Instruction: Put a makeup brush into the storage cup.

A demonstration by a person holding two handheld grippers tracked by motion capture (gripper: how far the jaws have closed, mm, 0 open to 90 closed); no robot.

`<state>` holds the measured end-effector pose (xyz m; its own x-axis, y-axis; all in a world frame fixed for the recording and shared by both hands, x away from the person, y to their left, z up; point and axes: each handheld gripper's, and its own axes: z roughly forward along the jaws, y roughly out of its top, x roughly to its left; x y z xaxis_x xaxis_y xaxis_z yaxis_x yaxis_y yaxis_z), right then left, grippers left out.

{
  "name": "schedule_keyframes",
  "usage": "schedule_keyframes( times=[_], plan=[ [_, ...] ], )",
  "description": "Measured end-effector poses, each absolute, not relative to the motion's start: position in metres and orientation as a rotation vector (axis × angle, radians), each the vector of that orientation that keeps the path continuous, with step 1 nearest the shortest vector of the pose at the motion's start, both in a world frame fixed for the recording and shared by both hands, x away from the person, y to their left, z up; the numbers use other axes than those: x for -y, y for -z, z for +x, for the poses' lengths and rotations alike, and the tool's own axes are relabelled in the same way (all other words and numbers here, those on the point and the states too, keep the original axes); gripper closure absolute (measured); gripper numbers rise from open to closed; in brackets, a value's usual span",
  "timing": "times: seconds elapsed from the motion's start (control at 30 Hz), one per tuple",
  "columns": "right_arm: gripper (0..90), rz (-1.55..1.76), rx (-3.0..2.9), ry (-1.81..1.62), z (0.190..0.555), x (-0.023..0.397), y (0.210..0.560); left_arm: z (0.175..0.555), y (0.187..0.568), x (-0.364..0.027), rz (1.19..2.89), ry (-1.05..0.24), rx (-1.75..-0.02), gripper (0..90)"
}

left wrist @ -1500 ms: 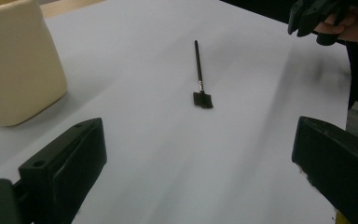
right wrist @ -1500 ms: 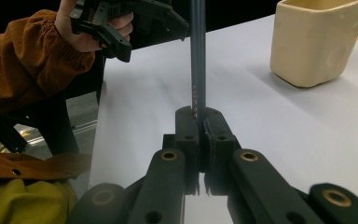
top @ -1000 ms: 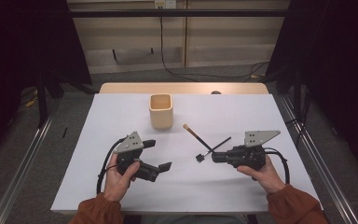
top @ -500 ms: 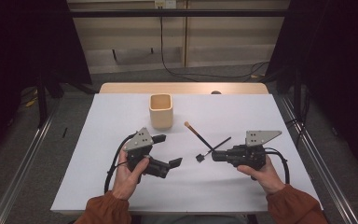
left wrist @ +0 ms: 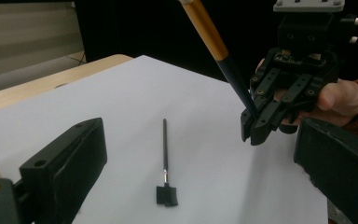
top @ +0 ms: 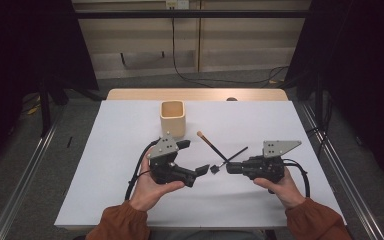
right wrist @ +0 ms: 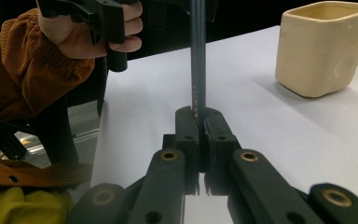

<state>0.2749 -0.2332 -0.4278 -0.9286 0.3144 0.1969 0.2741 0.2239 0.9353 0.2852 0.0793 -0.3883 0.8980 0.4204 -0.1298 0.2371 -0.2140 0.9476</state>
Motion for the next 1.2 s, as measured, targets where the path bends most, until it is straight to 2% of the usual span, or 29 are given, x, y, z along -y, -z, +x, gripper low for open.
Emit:
schedule_keyframes(
  times=[0.13, 0.33, 0.43, 0.77, 0.93, 1.17, 1.2],
  plan=[
    [86.0, 0.590, -2.433, -1.840, 0.275, 0.233, 0.429, 0.284, 0.386, -0.078, 1.782, -0.276, -0.462, 3.0],
    [86.0, 0.589, -2.431, -1.837, 0.275, 0.232, 0.429, 0.289, 0.383, -0.073, 1.739, -0.252, -0.469, 12.9],
    [86.0, 0.590, -2.429, -1.838, 0.276, 0.232, 0.429, 0.291, 0.383, -0.070, 1.732, -0.229, -0.465, 14.5],
    [86.0, 0.590, -2.435, -1.832, 0.276, 0.232, 0.430, 0.295, 0.382, -0.065, 1.720, -0.165, -0.485, 32.8],
    [86.0, 0.587, -2.441, -1.828, 0.276, 0.230, 0.432, 0.295, 0.382, -0.065, 1.707, -0.126, -0.475, 46.4],
    [86.0, 0.587, -2.453, -1.823, 0.276, 0.227, 0.433, 0.295, 0.381, -0.066, 1.688, -0.102, -0.478, 57.9],
    [85.9, 0.584, -2.455, -1.824, 0.276, 0.227, 0.434, 0.295, 0.381, -0.067, 1.684, -0.092, -0.475, 61.7]
  ],
)
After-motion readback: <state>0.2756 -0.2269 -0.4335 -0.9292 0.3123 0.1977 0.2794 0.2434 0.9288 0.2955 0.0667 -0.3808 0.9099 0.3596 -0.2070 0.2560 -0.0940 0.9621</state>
